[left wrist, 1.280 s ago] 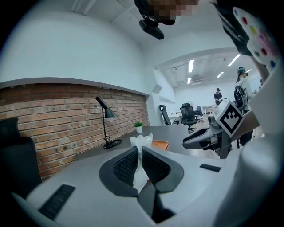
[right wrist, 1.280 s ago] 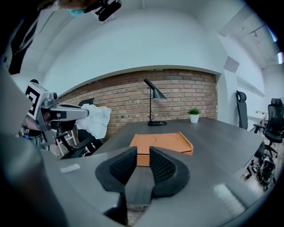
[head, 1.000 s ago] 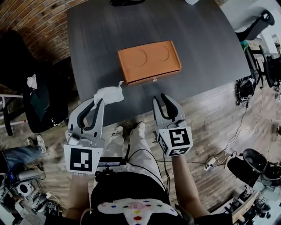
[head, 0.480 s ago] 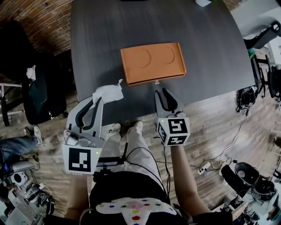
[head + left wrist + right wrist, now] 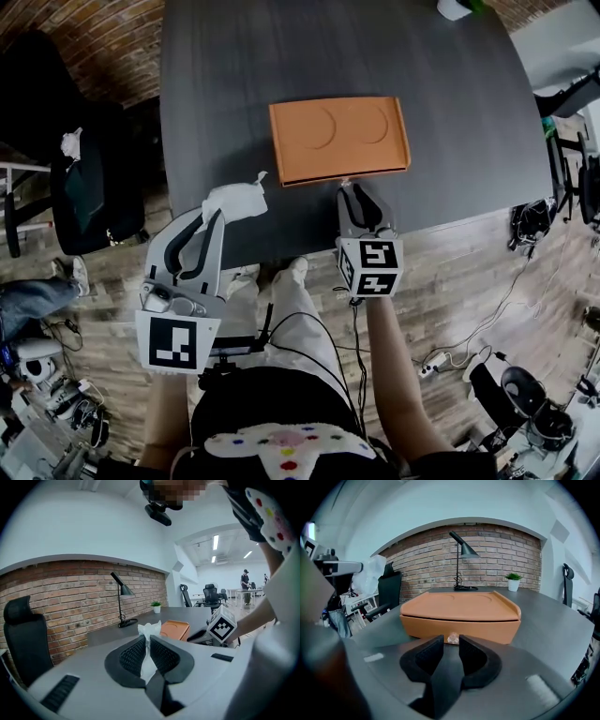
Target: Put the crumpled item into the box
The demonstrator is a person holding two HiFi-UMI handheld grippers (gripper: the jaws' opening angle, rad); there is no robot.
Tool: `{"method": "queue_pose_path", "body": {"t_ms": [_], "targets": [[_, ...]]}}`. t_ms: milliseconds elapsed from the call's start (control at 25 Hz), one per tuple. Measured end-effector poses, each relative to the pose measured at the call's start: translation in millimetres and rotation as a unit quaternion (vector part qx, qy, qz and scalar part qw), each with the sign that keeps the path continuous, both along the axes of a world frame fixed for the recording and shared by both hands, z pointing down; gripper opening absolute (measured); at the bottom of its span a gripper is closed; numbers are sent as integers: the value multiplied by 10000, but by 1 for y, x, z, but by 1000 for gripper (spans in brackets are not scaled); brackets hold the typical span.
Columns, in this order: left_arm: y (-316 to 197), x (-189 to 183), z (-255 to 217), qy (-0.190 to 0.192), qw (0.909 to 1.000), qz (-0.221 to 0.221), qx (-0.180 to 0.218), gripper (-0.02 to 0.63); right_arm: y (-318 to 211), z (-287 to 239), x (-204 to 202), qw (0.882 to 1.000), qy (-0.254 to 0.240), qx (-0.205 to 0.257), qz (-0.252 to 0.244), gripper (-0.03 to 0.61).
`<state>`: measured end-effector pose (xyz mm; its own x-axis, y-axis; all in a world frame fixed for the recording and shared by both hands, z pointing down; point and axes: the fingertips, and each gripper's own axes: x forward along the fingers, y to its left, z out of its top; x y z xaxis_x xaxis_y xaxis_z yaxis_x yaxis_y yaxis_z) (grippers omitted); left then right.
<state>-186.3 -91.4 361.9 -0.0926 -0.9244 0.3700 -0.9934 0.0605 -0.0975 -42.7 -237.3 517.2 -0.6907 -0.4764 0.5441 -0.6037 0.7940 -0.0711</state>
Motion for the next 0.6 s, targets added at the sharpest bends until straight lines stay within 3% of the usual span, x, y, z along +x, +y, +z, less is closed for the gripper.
{"method": "queue_pose_path", "body": {"t_ms": [600], "targets": [[-1,-2,7,37,10000,-26,-88,29,-6,15,-5,9998,5,-159,87,86]]}}
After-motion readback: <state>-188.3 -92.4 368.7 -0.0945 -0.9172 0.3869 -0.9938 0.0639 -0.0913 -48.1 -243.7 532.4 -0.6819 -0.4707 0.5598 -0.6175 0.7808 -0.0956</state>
